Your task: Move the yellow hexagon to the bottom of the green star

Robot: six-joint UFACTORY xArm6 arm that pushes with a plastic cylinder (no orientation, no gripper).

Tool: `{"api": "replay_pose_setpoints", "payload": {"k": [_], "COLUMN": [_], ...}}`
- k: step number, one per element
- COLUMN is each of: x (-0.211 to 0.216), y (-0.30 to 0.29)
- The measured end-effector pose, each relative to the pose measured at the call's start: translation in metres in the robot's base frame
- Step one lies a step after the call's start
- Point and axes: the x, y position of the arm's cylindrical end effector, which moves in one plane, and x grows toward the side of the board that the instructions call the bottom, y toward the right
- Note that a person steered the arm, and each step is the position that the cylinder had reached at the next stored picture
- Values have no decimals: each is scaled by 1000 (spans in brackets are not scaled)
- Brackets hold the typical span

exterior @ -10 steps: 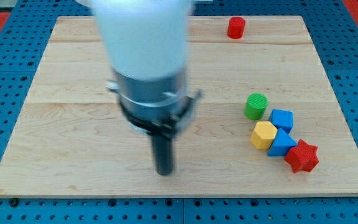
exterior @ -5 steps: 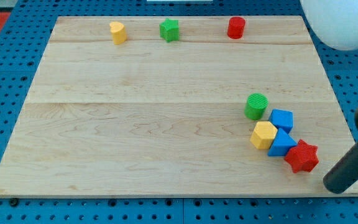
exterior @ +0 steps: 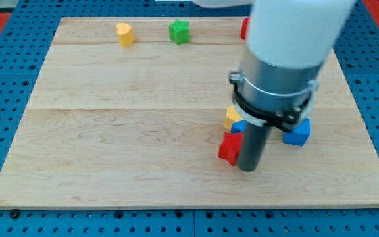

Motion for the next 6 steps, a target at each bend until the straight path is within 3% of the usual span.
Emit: {"api": "replay_pose_setpoints", "payload": {"k": [4, 6], "x": [-109, -135], "y": [-24, -20]}}
